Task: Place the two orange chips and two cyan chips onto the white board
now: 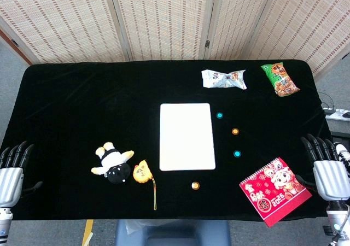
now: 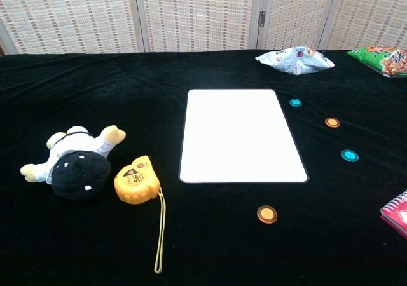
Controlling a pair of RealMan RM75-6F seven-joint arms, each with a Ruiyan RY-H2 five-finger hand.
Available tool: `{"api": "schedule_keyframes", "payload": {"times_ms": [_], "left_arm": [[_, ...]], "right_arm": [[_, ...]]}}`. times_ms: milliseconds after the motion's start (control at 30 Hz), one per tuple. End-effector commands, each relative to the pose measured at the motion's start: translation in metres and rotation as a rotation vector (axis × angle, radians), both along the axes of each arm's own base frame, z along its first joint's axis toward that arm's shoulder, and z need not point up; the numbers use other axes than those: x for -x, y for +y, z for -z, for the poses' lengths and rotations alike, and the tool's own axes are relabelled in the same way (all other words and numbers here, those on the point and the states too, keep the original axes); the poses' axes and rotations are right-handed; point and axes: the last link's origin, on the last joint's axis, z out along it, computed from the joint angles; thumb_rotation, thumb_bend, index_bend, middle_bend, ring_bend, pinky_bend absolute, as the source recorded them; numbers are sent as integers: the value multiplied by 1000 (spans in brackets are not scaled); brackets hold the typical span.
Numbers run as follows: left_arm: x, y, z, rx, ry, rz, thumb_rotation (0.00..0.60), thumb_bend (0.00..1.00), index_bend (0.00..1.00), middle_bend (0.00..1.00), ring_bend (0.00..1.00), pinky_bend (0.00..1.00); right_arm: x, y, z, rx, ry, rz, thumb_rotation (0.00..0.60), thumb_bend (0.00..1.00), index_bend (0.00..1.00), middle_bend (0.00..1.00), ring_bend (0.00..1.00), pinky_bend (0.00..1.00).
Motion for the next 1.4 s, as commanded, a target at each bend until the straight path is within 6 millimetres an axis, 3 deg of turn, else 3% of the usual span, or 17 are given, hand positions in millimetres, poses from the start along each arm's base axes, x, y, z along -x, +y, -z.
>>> {"api": "schedule_keyframes", "payload": {"times_ms": [33, 433, 633, 867, 1067, 1400], "left_arm": [[2, 1, 1, -5, 8, -8, 600, 170, 15, 52, 86, 0], [3, -6, -2, -13, -4, -5, 600, 169, 15, 51, 86, 0], [1, -7, -4, -15, -13, 7, 600, 170, 15, 52, 86, 0], [0, -8, -3, -6, -14, 12, 600, 169, 15, 52, 86, 0], [1, -9, -5, -8, -15, 13, 600, 170, 16, 51, 86, 0], [6, -12, -4, 2, -12, -8, 600, 169, 15, 52, 87, 0]], "right_arm": [[-1, -1, 0, -5, -2, -5, 600, 44, 0, 0, 47, 0], [-10, -2, 4, -52, -30, -60, 600, 43, 0, 0, 53, 0], [-36, -9, 22, -151, -24, -174, 600, 44, 27, 0, 53, 0], [-85, -23, 65, -326, -12, -366, 600, 44, 200, 0, 2, 0], [-119, -29, 111, -500, 28, -456, 600, 43, 241, 0, 0, 0], [-145, -39, 159, -633, 72, -494, 600, 76, 311, 11, 0, 0]]}}
